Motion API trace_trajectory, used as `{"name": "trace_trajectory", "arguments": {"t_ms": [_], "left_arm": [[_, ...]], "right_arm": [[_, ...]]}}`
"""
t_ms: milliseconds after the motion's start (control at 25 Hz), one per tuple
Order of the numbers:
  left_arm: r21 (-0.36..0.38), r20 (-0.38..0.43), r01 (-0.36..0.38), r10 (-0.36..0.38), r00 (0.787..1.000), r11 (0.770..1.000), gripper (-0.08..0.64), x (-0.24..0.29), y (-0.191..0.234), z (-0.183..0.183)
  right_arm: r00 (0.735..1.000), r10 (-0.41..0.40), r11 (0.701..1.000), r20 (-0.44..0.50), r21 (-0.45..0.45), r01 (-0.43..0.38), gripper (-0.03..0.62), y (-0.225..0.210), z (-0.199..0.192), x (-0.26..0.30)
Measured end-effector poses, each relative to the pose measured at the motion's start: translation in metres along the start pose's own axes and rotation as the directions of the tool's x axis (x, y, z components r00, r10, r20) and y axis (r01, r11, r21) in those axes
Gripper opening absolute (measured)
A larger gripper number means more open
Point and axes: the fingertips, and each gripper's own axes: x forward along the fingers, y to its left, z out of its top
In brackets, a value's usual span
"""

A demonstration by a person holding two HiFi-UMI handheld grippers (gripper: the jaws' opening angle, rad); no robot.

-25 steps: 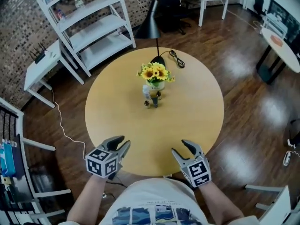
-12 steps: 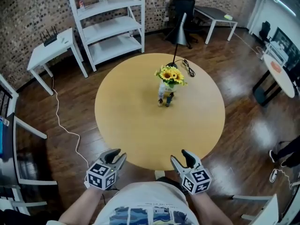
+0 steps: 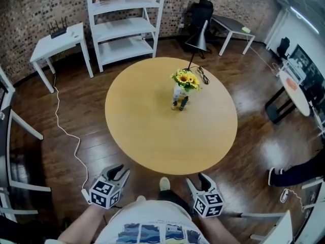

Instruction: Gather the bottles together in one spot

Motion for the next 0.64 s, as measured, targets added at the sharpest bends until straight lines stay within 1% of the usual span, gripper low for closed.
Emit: {"name": "trace_trajectory", "arguments": {"t_ms": [120,280,400,480,640], "left_arm": [[-0.002,0.008,0.012,-0.012,1.000,1.000,0.118,-0.014,-0.011,-0.008],[0.004,0.007,0.018,-0.019,1.000,1.000,0.118,-0.027,-0.023,-0.017],[0.011,0.019,0.037,-0.038,0.999,0.999,0.118,-0.032,-0.033,-0.017],[0.017,0.024,0.045,-0.045,0.999,0.999,0.118,-0.035,-0.038,-0.018],[0.023,0.032,0.045,-0.046,0.998,0.999,0.118,-0.051,-0.039,-0.019]], "right_arm": [[1.000,-0.011,1.000,0.010,-0.019,0.011,0.259,0.005,-0.005,-0.018],[1.000,-0.021,1.000,0.021,-0.019,0.022,0.259,0.013,-0.014,-0.040],[1.000,-0.023,0.998,0.009,-0.064,0.023,0.259,0.015,-0.017,-0.051],[1.000,-0.025,0.996,0.008,-0.087,0.026,0.259,0.015,-0.014,-0.056],[0.998,-0.042,0.993,0.051,-0.106,0.048,0.259,0.021,0.008,-0.066]]}}
